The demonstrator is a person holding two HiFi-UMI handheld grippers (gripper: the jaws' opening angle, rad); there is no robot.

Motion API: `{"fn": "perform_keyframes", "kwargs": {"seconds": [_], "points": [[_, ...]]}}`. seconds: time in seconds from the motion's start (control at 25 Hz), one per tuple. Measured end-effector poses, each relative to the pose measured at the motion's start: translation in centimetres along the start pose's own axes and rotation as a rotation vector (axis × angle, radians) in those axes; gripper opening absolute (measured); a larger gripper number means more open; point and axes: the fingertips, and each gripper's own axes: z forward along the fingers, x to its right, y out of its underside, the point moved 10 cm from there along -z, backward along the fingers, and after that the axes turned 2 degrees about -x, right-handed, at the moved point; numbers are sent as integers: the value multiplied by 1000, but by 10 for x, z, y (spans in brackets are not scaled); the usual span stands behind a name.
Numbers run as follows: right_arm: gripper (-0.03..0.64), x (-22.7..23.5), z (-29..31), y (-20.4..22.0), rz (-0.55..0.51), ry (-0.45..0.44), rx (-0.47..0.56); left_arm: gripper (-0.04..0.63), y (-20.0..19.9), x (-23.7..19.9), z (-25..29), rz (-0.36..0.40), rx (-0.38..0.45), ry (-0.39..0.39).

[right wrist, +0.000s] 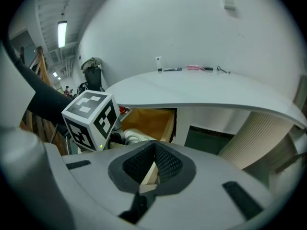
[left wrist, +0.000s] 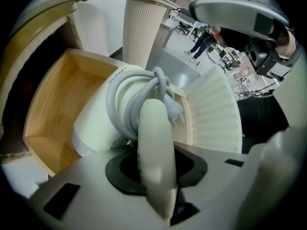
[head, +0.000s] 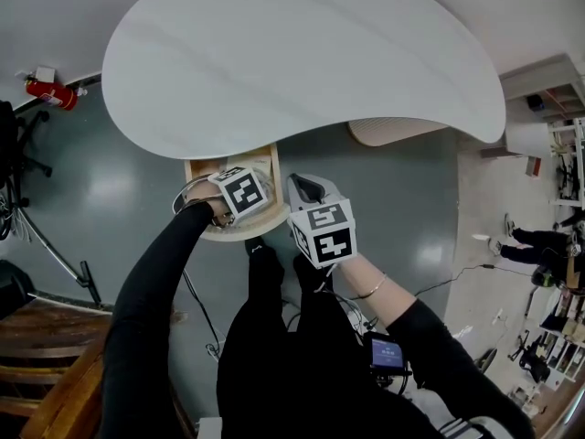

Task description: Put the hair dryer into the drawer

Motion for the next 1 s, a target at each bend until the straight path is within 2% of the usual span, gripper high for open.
{"fn": "perform_keyframes", "kwargs": {"seconds": [0.16,0.36,0.72,1.0], "points": [[2,-1,4,-1,2,-4,-12,120,3,-10,10,-44,-22,1],[2,3,13,-1,-6,-14,-37,120,1,-18,17,-111,10,24],[2,3,25,-9,-29,-38,-54,120,-2,-22,28,-106,8,-21],[2,-1,28,-10,-36,-38,-65,120,-5,-22,38,-114,9,-23]]}}
